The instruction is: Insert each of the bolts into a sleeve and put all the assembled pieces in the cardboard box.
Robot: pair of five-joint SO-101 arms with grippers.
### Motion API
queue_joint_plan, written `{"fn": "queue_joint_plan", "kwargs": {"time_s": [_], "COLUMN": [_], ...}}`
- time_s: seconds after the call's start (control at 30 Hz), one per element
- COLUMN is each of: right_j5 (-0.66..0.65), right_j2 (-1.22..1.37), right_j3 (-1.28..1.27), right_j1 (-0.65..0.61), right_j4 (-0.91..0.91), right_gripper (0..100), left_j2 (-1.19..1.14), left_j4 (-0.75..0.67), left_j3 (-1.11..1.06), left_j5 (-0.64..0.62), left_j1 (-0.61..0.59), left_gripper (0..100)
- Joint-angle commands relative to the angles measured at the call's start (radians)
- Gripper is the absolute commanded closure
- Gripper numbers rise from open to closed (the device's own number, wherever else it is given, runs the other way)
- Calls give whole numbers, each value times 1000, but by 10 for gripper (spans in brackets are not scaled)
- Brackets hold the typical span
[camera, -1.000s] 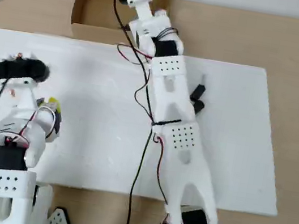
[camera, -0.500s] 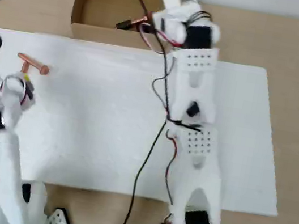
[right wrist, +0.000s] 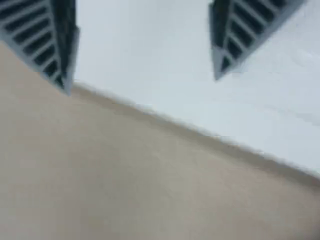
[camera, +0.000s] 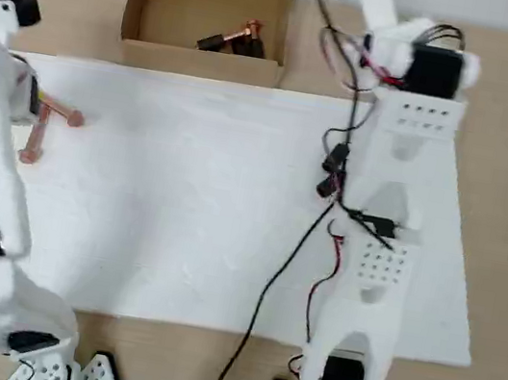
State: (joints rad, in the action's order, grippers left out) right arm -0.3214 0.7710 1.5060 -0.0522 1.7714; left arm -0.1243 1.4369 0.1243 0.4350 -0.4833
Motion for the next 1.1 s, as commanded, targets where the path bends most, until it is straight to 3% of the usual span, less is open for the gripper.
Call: {"fn": "queue_joint_plan", "kwargs": {"time_s": [0.0, 0.23, 0.43, 1.07], "right_j5": [-11, -12, -12, -11], "right_j2": [-101, -185, -191, -191], "right_j3": [-127, -312, -317, -320], "right_j1": [62, 102, 111, 105], "right_j4": [18, 15, 15, 15], "right_gripper": [782, 782, 782, 782], "left_j2": [-99, -265, -360, -378], "left_j4": [109, 164, 106, 35], "left_j3": [207, 293, 299, 282], "left_j5": [118, 163, 32, -51], "left_j1": [-40, -32, -43, -17], "left_gripper": [951, 953, 952, 888]}}
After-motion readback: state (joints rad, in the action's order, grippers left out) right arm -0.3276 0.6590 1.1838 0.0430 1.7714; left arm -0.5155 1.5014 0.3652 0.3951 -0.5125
